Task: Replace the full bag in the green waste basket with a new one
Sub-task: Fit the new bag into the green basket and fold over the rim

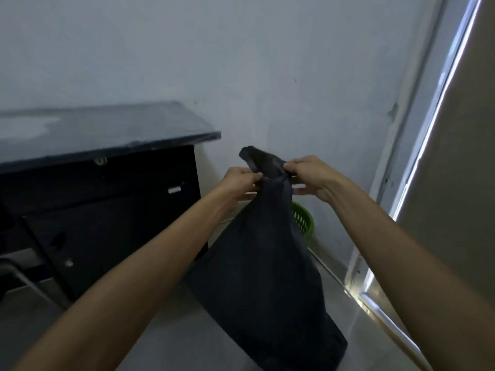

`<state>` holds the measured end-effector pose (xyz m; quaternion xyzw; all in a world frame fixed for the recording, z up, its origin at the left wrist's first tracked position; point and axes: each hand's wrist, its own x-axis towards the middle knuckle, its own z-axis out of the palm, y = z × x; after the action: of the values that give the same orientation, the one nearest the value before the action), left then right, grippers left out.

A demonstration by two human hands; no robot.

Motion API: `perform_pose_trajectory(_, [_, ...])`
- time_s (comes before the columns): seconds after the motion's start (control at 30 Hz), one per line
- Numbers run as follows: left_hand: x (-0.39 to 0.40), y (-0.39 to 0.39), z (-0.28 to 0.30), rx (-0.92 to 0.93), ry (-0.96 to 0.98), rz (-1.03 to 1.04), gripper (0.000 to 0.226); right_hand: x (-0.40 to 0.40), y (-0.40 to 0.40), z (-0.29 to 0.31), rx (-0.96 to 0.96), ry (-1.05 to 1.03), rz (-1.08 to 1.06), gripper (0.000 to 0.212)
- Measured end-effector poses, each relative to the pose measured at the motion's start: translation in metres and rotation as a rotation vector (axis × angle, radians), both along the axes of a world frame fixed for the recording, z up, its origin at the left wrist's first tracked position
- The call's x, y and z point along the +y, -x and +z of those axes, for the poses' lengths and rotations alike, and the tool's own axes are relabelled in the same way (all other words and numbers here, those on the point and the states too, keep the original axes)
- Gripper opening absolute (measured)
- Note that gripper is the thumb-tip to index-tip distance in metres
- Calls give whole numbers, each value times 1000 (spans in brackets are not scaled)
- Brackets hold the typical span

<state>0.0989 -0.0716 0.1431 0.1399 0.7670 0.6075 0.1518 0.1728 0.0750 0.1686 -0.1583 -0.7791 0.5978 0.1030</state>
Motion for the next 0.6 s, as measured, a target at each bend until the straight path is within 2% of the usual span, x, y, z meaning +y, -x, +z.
perform_pose_trajectory(0.2, [24,-2,73,-39,-138,121,24,37,-13,64,-32,22,-94,21])
perform_pose_trajectory(0.23, [30,-4,85,-47,-147,137,29,42,-18,73,-4,28,-105,33])
perform_pose_trajectory(0.3, [39,-10,107,-90,-188,160,33,51,-33,91,15,6,-93,71])
perform_pose_trajectory(0.37, [46,-17,124,-83,-237,155,32,59,-51,103,4,-148,-69,94])
perform_pose_trajectory(0.43, [51,-18,137,-39,-239,148,32,74,-66,106,-34,-415,-78,89])
perform_pose_trajectory(0.57, [52,-15,160,77,-148,131,23,116,-81,103,-248,-944,-78,59])
perform_pose_trajectory(0.6, [49,-14,164,142,-101,106,28,126,-83,103,-311,-1029,-85,51])
